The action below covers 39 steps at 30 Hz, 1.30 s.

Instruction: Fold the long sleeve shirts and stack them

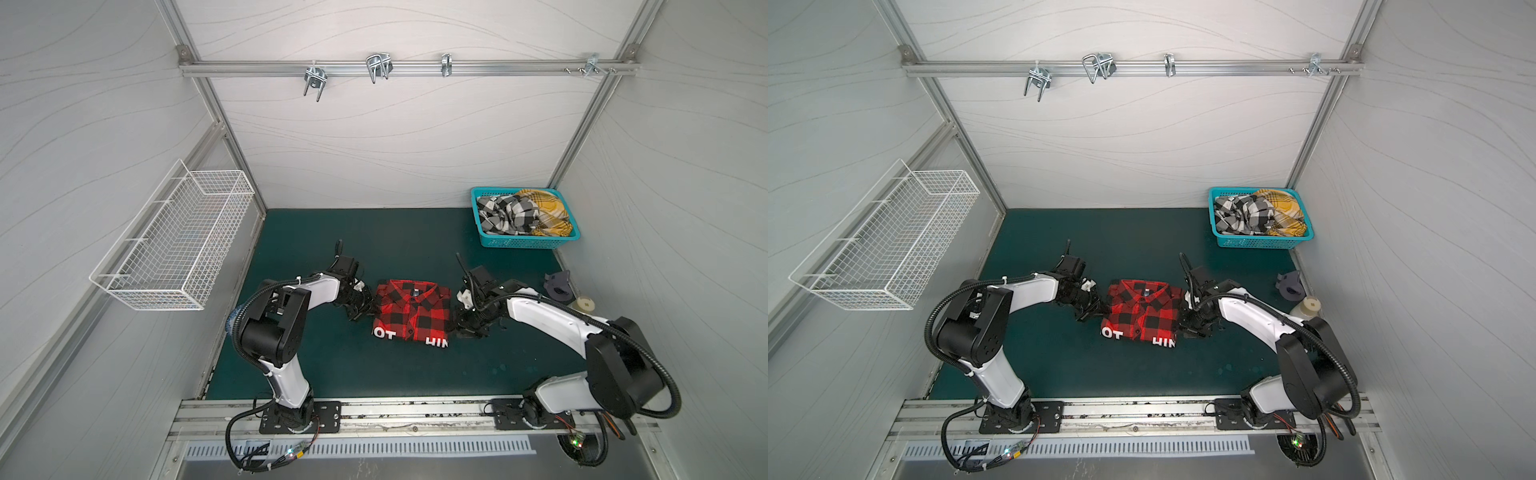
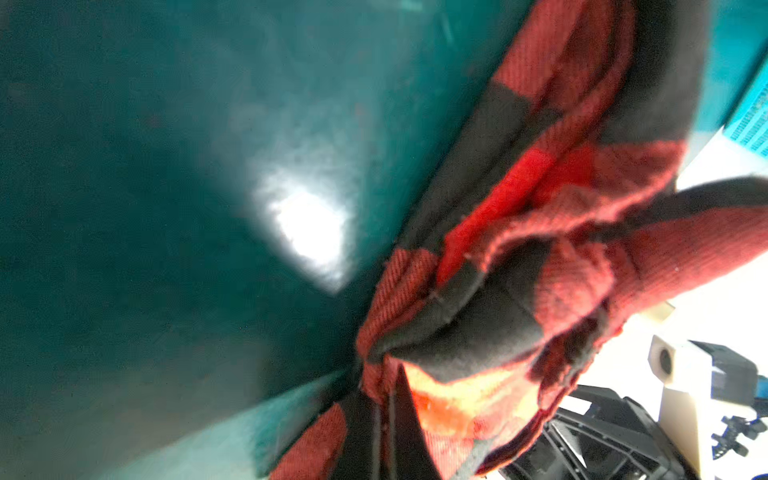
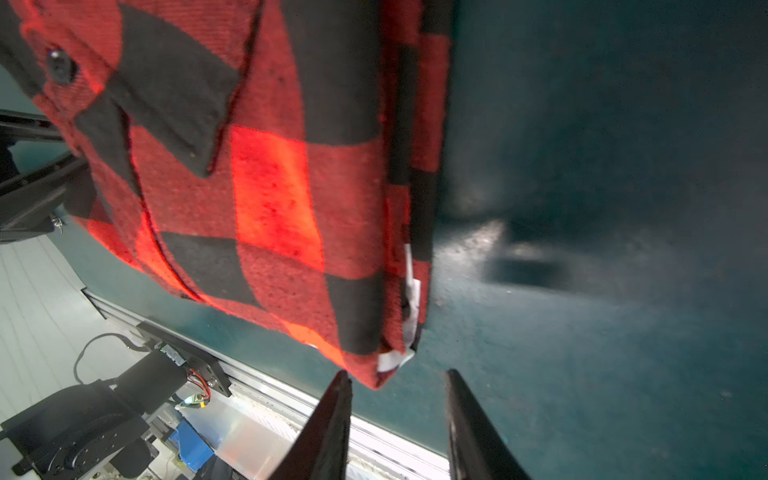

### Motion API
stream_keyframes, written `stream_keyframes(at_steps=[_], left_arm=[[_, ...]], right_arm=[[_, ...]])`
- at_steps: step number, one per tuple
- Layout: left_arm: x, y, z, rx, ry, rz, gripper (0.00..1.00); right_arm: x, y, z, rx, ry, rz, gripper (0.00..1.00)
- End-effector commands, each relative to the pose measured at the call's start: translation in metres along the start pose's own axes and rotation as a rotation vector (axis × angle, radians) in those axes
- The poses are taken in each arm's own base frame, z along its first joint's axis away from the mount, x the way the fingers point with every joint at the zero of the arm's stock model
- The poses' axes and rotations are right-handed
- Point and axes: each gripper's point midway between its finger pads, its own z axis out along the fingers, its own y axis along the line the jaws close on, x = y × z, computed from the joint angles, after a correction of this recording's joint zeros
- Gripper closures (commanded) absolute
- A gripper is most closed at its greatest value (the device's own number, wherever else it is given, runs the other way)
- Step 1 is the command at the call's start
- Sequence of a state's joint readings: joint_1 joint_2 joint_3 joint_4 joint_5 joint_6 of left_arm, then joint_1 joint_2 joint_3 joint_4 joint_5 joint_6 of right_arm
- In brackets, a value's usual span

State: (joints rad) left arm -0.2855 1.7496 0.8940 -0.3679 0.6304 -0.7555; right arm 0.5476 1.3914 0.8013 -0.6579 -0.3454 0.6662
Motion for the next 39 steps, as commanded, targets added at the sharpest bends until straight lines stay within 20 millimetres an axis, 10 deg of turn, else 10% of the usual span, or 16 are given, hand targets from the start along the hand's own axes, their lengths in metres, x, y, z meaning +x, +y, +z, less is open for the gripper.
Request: stream_keyframes(at_steps=[1,15,39], left_arm=[[-0.011,-0.011,0.0,0.009,-0.029,0.016,1.0],[-0.05,0.0,-0.042,-0.226,-0.265,0.037,1.0],[-0.253,0.078,-0.251,-0.835,-0.607,0.022,1.0]], right_arm=[[-0.002,-0.003,-0.008,-0.007,-0.028,0.021,0.61],[-0.006,-0.013,-0.025,-0.036,-0.073,0.047,0.61],[-0.009,-0.01,-0.015,-0.126,-0.059,0.032,0.62]])
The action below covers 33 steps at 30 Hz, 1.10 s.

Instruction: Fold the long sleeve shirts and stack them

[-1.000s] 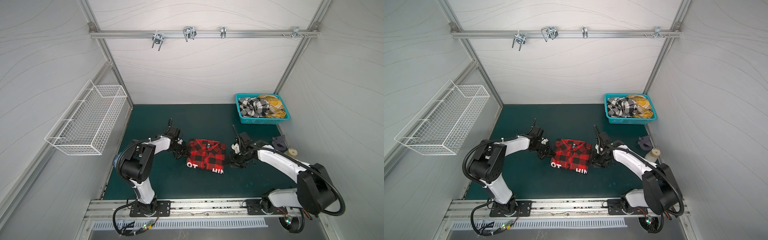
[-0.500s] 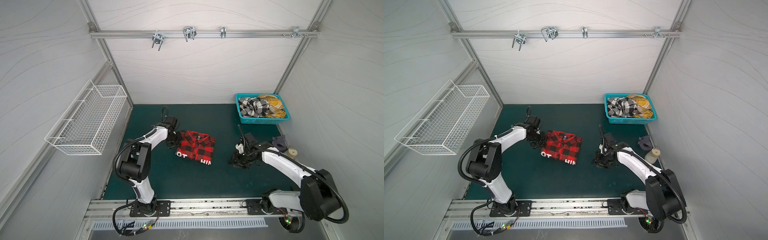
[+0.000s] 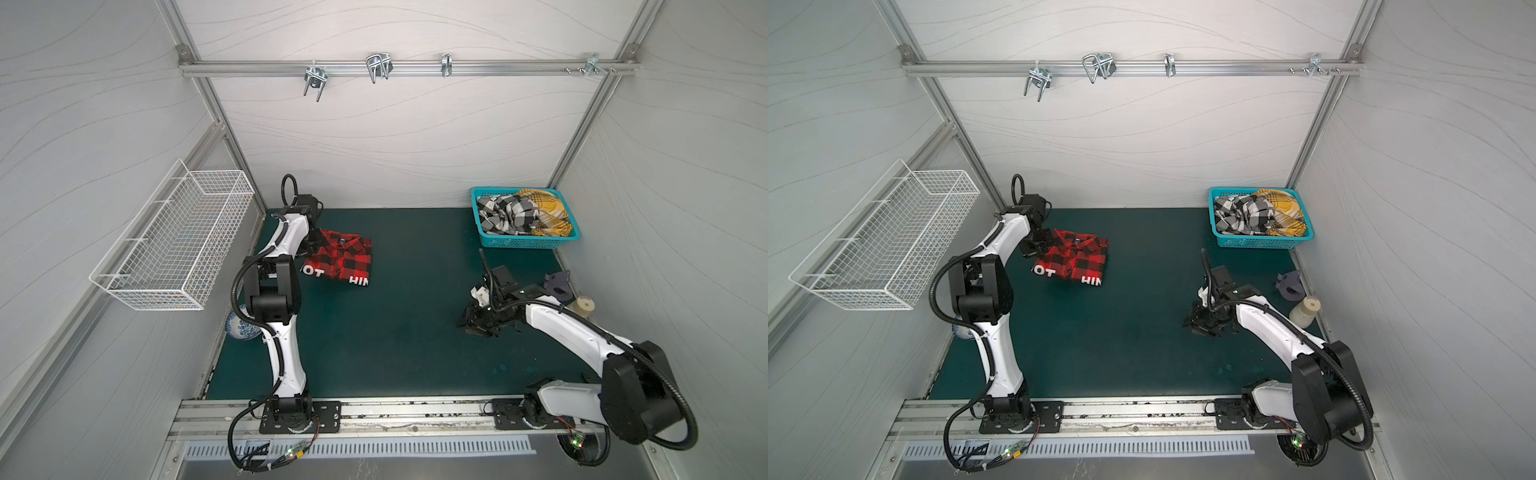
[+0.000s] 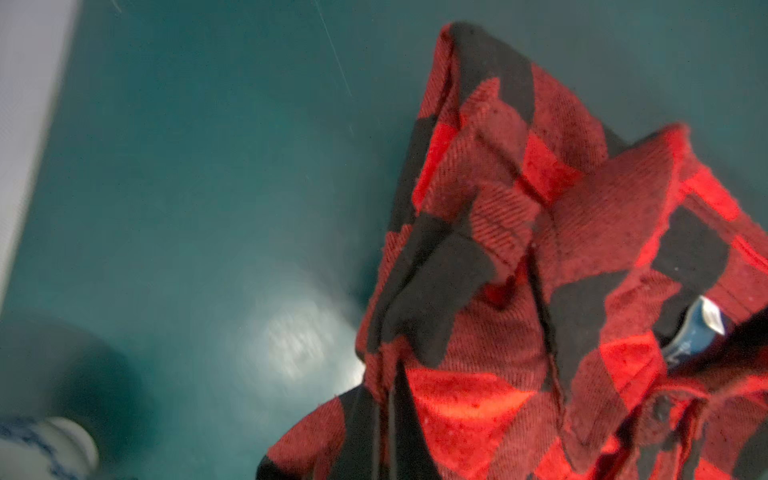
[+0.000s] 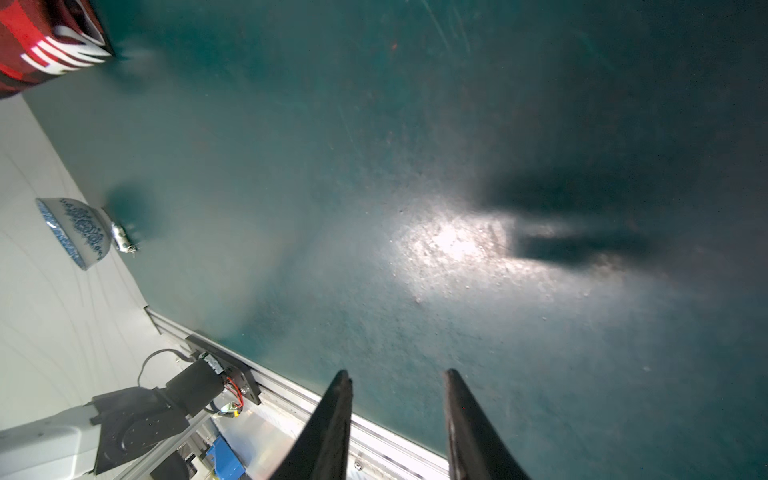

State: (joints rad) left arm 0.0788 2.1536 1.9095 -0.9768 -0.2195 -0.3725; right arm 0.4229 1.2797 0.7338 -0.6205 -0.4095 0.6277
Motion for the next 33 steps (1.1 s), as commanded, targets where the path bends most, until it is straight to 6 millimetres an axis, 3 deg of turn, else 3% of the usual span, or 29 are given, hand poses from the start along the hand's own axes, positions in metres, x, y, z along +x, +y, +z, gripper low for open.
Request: stream_keyframes(at_steps=[1,10,16,26,27,29,33], left_arm=[[-0.028,0.035,-0.003,-0.12,-0.034,0.052,1.0],[-0.065,0.073,0.032,-0.203,-0.056,0.008,1.0],[-0.091,0.088,0.038,-0.212,-0.1,-0.015,1.0],[-0.092,0.093,0.058,-0.22,-0.081,-0.017,1.0],[-0.09,0.093,0.06,-0.22,-0.073,-0.017,0.97],[-0.09,0.095,0.062,-0.233,-0.067,-0.024,0.73],[-0.096,0.097,0.048,-0.235,-0.094,-0.06,0.57]], right_arm=[[0.003,-0.001,0.008,-0.029,0.028,0.001,0.62],[0.0,0.003,0.02,-0.071,0.043,-0.021,0.63],[-0.002,0.005,0.019,-0.082,0.033,-0.039,0.63],[0.0,0.004,0.024,-0.097,0.037,-0.03,0.63],[0.0,0.004,0.023,-0.095,0.036,-0.03,0.63],[0.0,0.005,0.021,-0.097,0.03,-0.036,0.63],[0.002,0.009,0.014,-0.104,0.024,-0.044,0.63]])
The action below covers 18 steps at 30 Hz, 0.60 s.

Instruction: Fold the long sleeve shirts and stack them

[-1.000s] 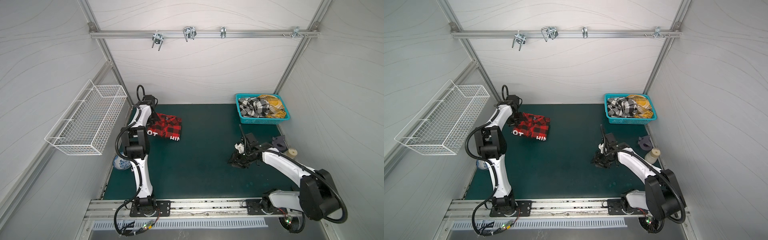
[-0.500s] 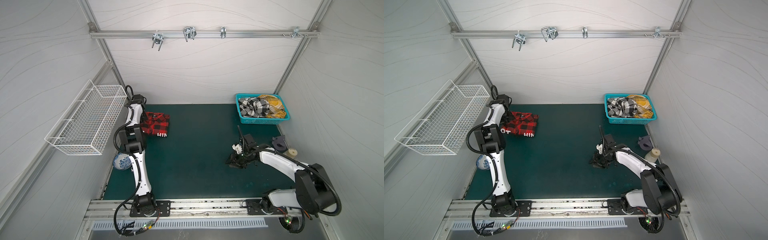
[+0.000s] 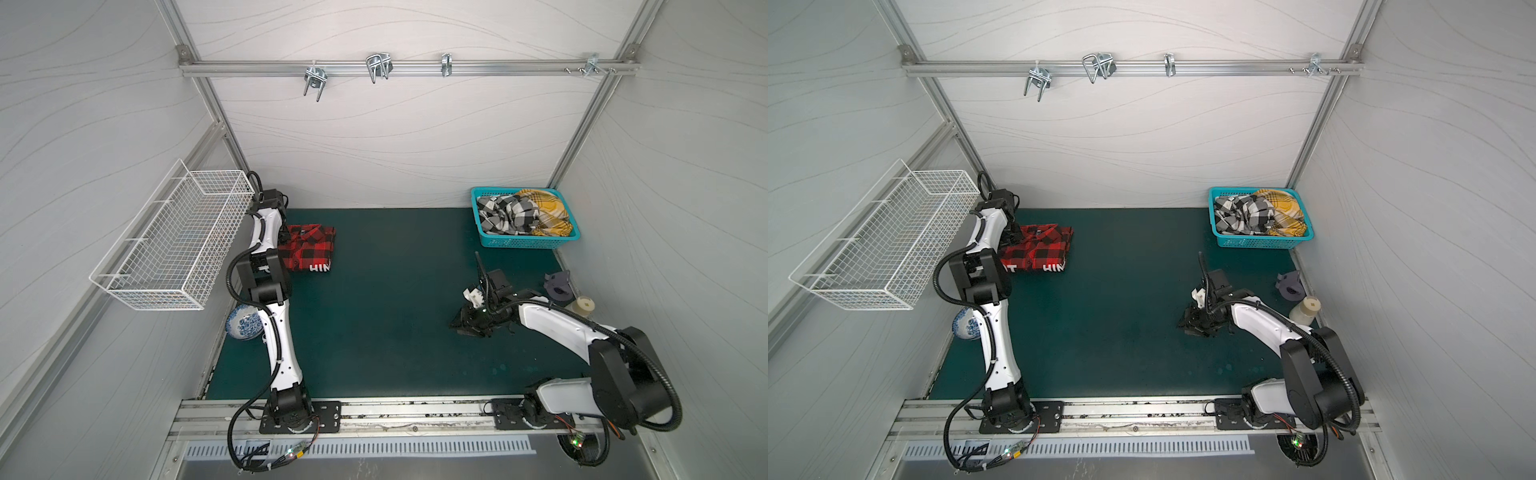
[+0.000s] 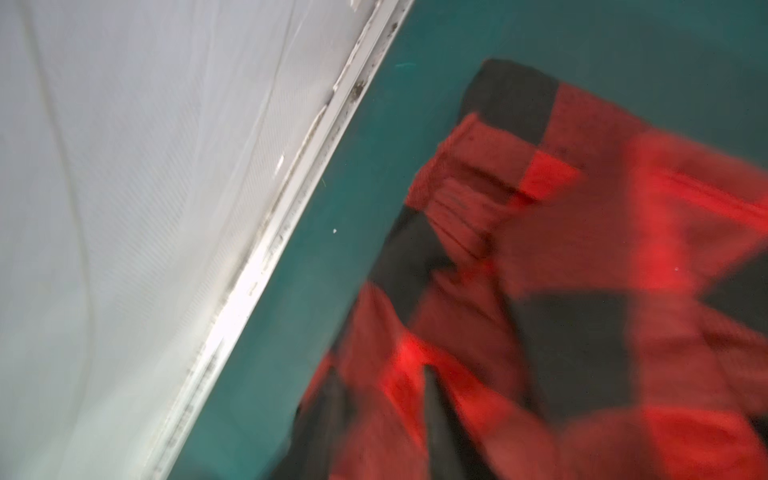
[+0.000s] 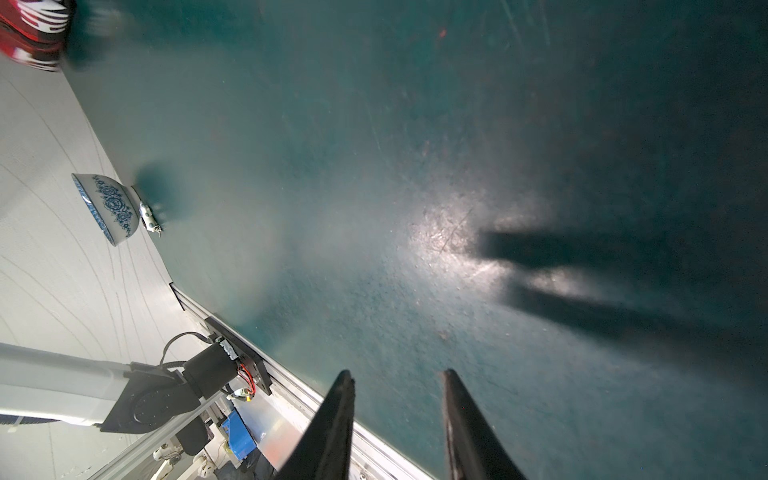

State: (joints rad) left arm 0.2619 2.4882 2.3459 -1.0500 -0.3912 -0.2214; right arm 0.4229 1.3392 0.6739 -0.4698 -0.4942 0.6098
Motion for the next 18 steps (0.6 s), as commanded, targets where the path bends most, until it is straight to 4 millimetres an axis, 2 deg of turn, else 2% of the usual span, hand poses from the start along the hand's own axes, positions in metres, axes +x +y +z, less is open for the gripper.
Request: stream_keyframes(at_steps=[1,4,5,7,9,12,17,18], left_arm=[[-0.017,0.011,-0.019,-0.012,-0.052,-0.054,0.54],[-0.024,0.019,-0.045,0.001,-0.082,-0.102,0.47],[-0.022,0.018,-0.052,0.03,-0.077,-0.111,0.45],[-0.018,0.012,-0.068,0.089,-0.072,-0.113,0.33],[-0.007,0.005,-0.085,0.13,-0.058,-0.104,0.3],[0.02,-0.016,-0.111,0.196,-0.046,-0.059,0.28],[0.072,-0.043,-0.167,0.229,-0.117,0.077,0.26],[0.085,-0.047,-0.173,0.216,-0.123,0.118,0.26]], right_arm=[[0.004,0.006,-0.009,-0.021,-0.005,-0.012,0.63],[0.005,0.014,-0.02,-0.027,-0.013,-0.025,0.63],[0.006,0.017,-0.024,-0.025,-0.018,-0.033,0.62],[0.006,0.018,-0.034,-0.008,-0.038,-0.041,0.61],[0.006,0.02,-0.045,0.016,-0.06,-0.049,0.59],[0.004,0.027,-0.066,0.045,-0.111,-0.069,0.54],[-0.008,0.048,-0.117,0.1,-0.247,-0.116,0.41],[-0.01,0.052,-0.126,0.109,-0.272,-0.125,0.39]])
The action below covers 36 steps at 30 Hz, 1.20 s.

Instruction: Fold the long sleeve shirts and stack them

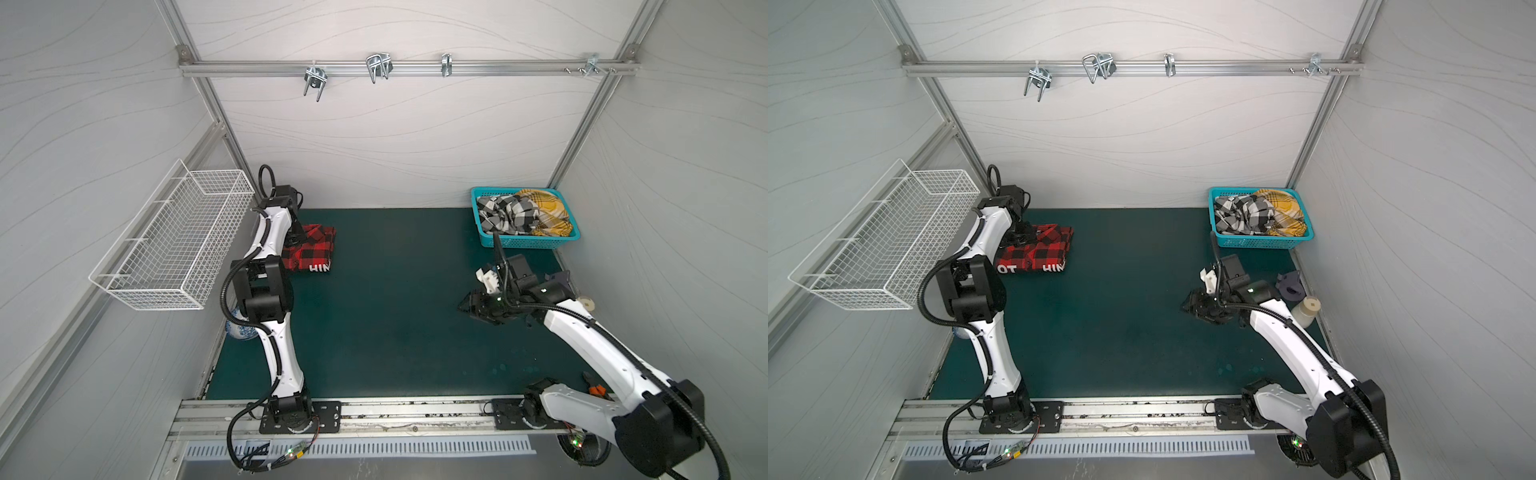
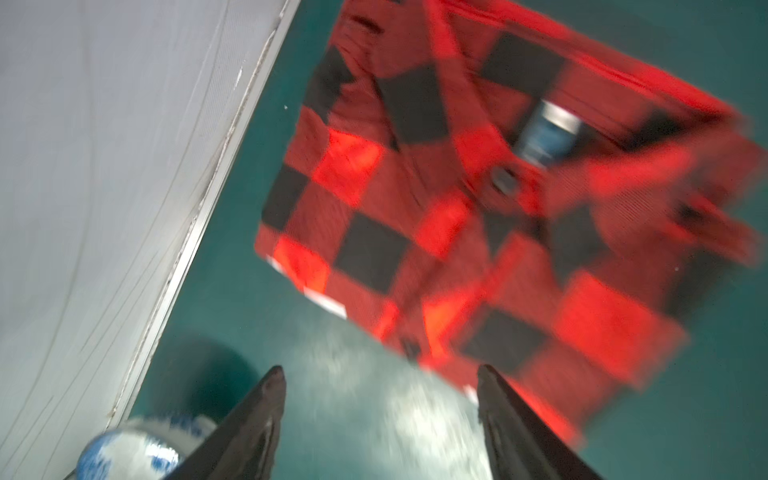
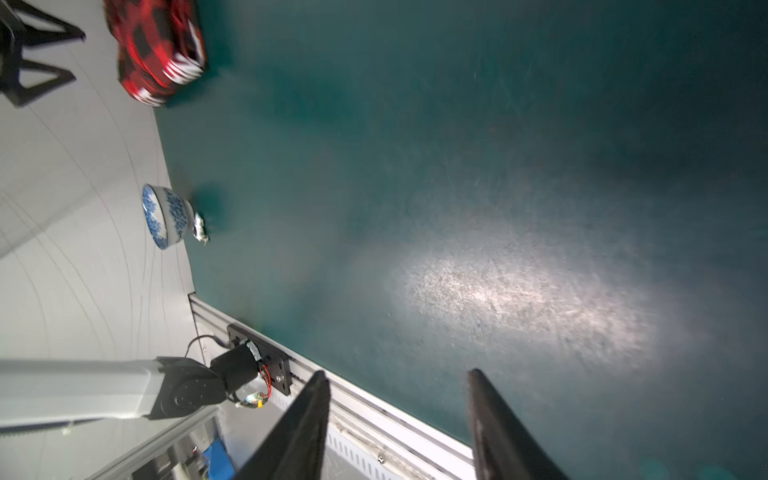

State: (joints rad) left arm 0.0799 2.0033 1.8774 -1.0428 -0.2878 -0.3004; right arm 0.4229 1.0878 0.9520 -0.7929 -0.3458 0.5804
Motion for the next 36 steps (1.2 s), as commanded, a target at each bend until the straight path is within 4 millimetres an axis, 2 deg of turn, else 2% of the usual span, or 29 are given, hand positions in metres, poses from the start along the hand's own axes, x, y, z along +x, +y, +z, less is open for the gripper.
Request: stream_keyframes(at_steps=[1,5,8,10,12,15,17,18,20,24,25,30,33,36], left_arm=[[0.02,-0.03,-0.05,0.047,-0.095,0.089,0.26],[0.078,-0.074,-0.093,0.179,-0.132,0.213,0.27],[0.122,-0.101,-0.124,0.332,-0.169,0.263,0.27],[0.142,-0.103,-0.139,0.425,-0.196,0.25,0.27],[0.151,-0.095,-0.153,0.497,-0.255,0.244,0.27],[0.138,-0.049,-0.164,0.384,-0.459,0.229,0.24],[0.128,-0.02,-0.167,0.279,-0.579,0.18,0.22],[0.126,-0.008,-0.168,0.244,-0.619,0.148,0.22],[0.133,-0.004,-0.156,0.241,-0.653,0.155,0.21],[0.157,-0.007,-0.095,0.21,-0.697,0.158,0.01],[0.16,-0.005,-0.086,0.191,-0.704,0.155,0.01],[0.138,0.009,-0.071,0.155,-0.718,0.067,0.01],[0.127,0.022,-0.042,0.125,-0.684,0.008,0.01],[0.124,0.023,-0.009,0.108,-0.656,0.004,0.01]], right_arm=[[-0.007,-0.004,-0.034,0.103,-0.065,-0.015,0.36],[-0.028,0.007,-0.072,0.134,-0.216,-0.044,0.28],[-0.042,0.004,-0.098,0.179,-0.354,-0.023,0.25],[-0.048,0.002,-0.11,0.19,-0.438,-0.023,0.23],[-0.051,-0.004,-0.116,0.198,-0.506,-0.029,0.19],[-0.046,-0.016,-0.112,0.191,-0.576,-0.033,0.2],[-0.044,-0.026,-0.107,0.196,-0.622,-0.081,0.01],[-0.042,-0.036,-0.105,0.219,-0.649,-0.089,0.01],[-0.04,-0.06,-0.101,0.298,-0.696,-0.059,0.01],[-0.045,-0.104,-0.091,0.49,-0.764,-0.06,0.01],[-0.047,-0.114,-0.088,0.543,-0.773,-0.066,0.01],[-0.06,-0.16,-0.092,0.799,-0.868,-0.015,0.01],[-0.073,-0.183,-0.086,0.871,-0.908,0.003,0.01],[-0.082,-0.213,-0.076,0.91,-0.875,0.074,0.01]])
